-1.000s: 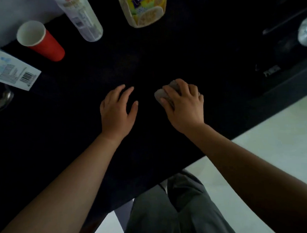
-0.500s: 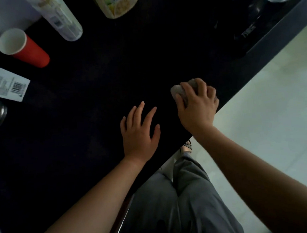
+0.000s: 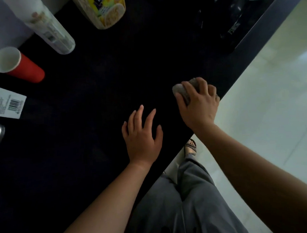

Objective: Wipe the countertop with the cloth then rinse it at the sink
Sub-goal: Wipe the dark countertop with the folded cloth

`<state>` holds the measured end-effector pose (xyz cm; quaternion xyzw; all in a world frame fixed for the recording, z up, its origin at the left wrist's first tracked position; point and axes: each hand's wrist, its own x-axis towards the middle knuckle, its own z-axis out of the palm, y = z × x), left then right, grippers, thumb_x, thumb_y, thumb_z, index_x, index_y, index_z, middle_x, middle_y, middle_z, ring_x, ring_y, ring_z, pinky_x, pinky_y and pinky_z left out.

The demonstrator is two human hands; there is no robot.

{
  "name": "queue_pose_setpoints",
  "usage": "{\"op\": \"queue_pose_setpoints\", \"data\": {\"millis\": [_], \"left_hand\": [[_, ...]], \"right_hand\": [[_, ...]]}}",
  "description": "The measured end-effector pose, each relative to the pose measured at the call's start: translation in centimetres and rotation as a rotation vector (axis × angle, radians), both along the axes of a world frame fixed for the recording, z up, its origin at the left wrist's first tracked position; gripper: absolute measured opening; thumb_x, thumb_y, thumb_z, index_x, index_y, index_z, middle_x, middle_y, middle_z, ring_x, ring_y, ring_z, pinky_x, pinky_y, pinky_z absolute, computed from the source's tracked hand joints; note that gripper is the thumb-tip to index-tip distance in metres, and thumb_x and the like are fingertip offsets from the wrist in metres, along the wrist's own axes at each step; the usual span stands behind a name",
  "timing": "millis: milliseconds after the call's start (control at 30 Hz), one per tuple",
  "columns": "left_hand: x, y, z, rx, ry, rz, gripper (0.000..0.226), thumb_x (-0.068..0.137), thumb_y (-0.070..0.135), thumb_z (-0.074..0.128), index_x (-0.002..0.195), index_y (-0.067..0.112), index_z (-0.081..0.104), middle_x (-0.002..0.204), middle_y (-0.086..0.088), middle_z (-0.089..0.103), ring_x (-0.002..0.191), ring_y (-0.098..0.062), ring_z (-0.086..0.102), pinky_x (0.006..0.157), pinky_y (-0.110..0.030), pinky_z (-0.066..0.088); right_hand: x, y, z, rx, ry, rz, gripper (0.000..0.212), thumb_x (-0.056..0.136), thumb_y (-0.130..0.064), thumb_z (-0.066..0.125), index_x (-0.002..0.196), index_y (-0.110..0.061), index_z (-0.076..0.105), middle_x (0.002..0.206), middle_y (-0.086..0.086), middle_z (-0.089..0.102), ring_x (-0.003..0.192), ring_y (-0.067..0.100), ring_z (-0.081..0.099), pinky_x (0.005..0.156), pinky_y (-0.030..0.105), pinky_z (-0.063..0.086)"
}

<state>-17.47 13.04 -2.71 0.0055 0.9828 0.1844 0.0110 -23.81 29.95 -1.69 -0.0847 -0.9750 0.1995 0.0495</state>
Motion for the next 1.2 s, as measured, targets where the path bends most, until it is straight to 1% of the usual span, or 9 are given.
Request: {"op": "queue_pose_setpoints", "data": {"millis": [67,267,433,533,667,900,1000,1067,1200], "left_hand": [[0.1,0.0,0.0,0.0,-0.001,-0.002,0.047,0.09,0.043,0.042,0.136,0.032,0.043,0.151,-0.003,0.035,0.139,-0.025,0.028,0.109,-0.052,0.021],[0.1,0.0,0.2,0.0,-0.006,-0.01,0.047,0.09,0.043,0.042,0.134,0.03,0.046,0.15,-0.005,0.037,0.138,-0.027,0.03,0.108,-0.054,0.023],[0.1,0.0,0.0,0.005,0.001,0.001,0.047,0.089,0.042,0.043,0.134,0.03,0.045,0.15,-0.004,0.036,0.138,-0.025,0.029,0.108,-0.054,0.022],[0.1,0.1,-0.1,-0.008,0.005,-0.001,0.047,0.09,0.044,0.041,0.135,0.03,0.044,0.149,-0.004,0.037,0.138,-0.025,0.03,0.108,-0.053,0.022],[0.1,0.0,0.0,-0.018,-0.006,-0.003,0.048,0.089,0.045,0.04,0.135,0.03,0.044,0.149,-0.005,0.037,0.138,-0.026,0.029,0.108,-0.053,0.022],[-0.1,-0.1,1.0,0.038,-0.058,-0.027,0.05,0.088,0.045,0.039,0.135,0.028,0.046,0.15,-0.006,0.035,0.138,-0.029,0.027,0.107,-0.057,0.021],[-0.7,-0.1,1.8,0.077,-0.129,-0.041,0.051,0.088,0.044,0.039,0.136,0.027,0.046,0.151,-0.006,0.032,0.139,-0.029,0.023,0.108,-0.059,0.017],[-1.4,0.4,2.8,0.108,-0.174,-0.058,0.053,0.087,0.045,0.036,0.137,0.028,0.045,0.151,-0.003,0.032,0.14,-0.026,0.022,0.11,-0.058,0.013],[-2.9,2.8,5.6,0.214,-0.144,-0.166,0.053,0.088,0.042,0.037,0.136,0.022,0.046,0.144,-0.003,0.044,0.134,-0.024,0.035,0.109,-0.049,0.028]], "right_hand": [[0.3,-1.0,-0.2,-0.015,-0.007,-0.03,0.045,0.087,-0.055,0.044,0.126,-0.034,0.05,0.135,0.003,0.041,0.118,0.029,0.03,0.097,0.046,0.029],[5.1,0.8,-0.1,0.042,-0.023,0.189,0.05,0.086,-0.058,0.042,0.129,-0.033,0.047,0.136,0.005,0.042,0.118,0.031,0.034,0.092,0.049,0.038],[0.1,2.1,0.4,-0.001,-0.033,-0.085,0.049,0.087,-0.056,0.045,0.13,-0.032,0.047,0.139,0.005,0.038,0.122,0.033,0.031,0.098,0.048,0.029],[-1.7,0.6,0.7,-0.034,-0.068,-0.087,0.049,0.086,-0.059,0.043,0.127,-0.033,0.048,0.139,0.004,0.036,0.124,0.032,0.027,0.101,0.047,0.024],[1.5,-1.4,0.7,0.035,-0.056,0.059,0.048,0.084,-0.059,0.046,0.122,-0.031,0.051,0.137,0.005,0.041,0.124,0.034,0.031,0.096,0.048,0.029],[4.4,-0.7,1.8,0.008,-0.148,0.122,0.045,0.085,-0.052,0.052,0.123,-0.028,0.053,0.135,0.006,0.044,0.115,0.036,0.038,0.09,0.05,0.041],[4.8,0.4,2.8,-0.087,-0.174,0.104,0.042,0.086,-0.049,0.054,0.123,-0.028,0.053,0.133,0.004,0.045,0.111,0.034,0.041,0.087,0.046,0.045],[5.4,1.6,3.5,-0.214,-0.176,0.054,0.041,0.086,-0.05,0.054,0.122,-0.03,0.054,0.129,0.002,0.048,0.108,0.03,0.044,0.087,0.041,0.044],[7.2,4.8,4.9,-0.576,-0.143,-0.139,0.035,0.083,-0.053,0.055,0.113,-0.034,0.059,0.112,-0.006,0.056,0.098,0.014,0.055,0.085,0.034,0.049]]}}
